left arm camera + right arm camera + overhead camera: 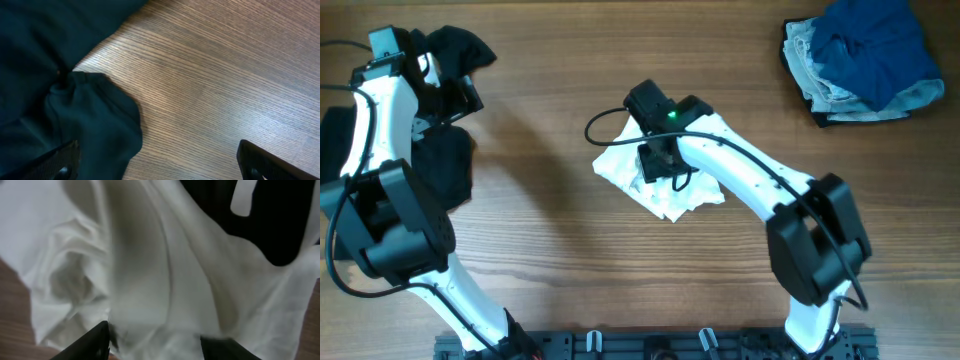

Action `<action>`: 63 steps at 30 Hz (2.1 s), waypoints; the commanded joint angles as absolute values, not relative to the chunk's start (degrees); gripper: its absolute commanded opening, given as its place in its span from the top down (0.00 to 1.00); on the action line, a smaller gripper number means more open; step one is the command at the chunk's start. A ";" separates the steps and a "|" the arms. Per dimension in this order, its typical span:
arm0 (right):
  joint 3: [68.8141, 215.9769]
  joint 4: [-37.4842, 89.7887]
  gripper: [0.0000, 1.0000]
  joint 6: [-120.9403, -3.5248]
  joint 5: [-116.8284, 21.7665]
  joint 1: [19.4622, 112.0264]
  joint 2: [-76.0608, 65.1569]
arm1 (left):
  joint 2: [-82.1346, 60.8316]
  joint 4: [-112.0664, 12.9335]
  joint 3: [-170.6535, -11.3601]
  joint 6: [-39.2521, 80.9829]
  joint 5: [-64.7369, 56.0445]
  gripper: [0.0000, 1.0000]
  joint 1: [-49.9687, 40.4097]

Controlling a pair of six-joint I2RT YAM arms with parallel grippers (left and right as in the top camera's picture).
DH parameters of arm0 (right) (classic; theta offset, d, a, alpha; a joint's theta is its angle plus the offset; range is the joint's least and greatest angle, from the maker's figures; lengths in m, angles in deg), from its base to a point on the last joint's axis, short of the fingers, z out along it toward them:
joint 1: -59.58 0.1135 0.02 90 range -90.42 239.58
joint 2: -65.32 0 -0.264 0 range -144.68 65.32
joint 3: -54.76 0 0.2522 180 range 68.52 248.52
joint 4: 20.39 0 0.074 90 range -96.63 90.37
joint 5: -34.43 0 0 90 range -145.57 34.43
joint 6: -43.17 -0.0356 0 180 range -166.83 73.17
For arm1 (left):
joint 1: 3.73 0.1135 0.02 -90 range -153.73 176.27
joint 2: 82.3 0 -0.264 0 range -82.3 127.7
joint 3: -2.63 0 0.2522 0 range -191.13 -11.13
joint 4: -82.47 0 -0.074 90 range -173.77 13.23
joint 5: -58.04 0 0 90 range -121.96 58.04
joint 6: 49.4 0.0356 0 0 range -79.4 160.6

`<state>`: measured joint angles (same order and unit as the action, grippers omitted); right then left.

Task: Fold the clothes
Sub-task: 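Press the folded bundle flat with the right gripper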

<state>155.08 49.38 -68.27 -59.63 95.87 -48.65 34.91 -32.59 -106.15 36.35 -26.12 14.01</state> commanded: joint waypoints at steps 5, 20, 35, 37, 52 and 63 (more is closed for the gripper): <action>155.04 47.06 0.42 -71.50 -62.03 96.07 -50.09 | 35.59 -32.53 -106.70 35.19 -25.18 0.00 13.90; 156.31 58.86 0.96 -76.59 -65.55 95.98 -47.97 | 35.59 -32.57 -106.70 35.19 -25.18 0.00 13.90; 151.76 71.56 0.96 -76.79 -67.65 95.17 -40.43 | 35.59 -32.81 -106.70 35.85 -25.46 0.00 13.92; 150.06 70.80 0.95 -76.79 -67.61 95.17 -40.43 | 35.59 -32.81 -106.70 35.85 -25.66 0.00 13.92; 164.48 54.88 0.36 -63.00 -60.37 95.17 -40.70 | 35.59 -33.05 -106.70 35.83 -25.61 0.00 13.92; 164.46 48.87 0.44 -51.33 -59.34 95.17 -51.60 | 35.61 -33.08 -106.70 35.83 -25.61 0.00 13.92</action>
<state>164.02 49.72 -57.29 -60.48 95.37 -47.08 34.91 -32.86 -106.15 35.96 -26.12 13.96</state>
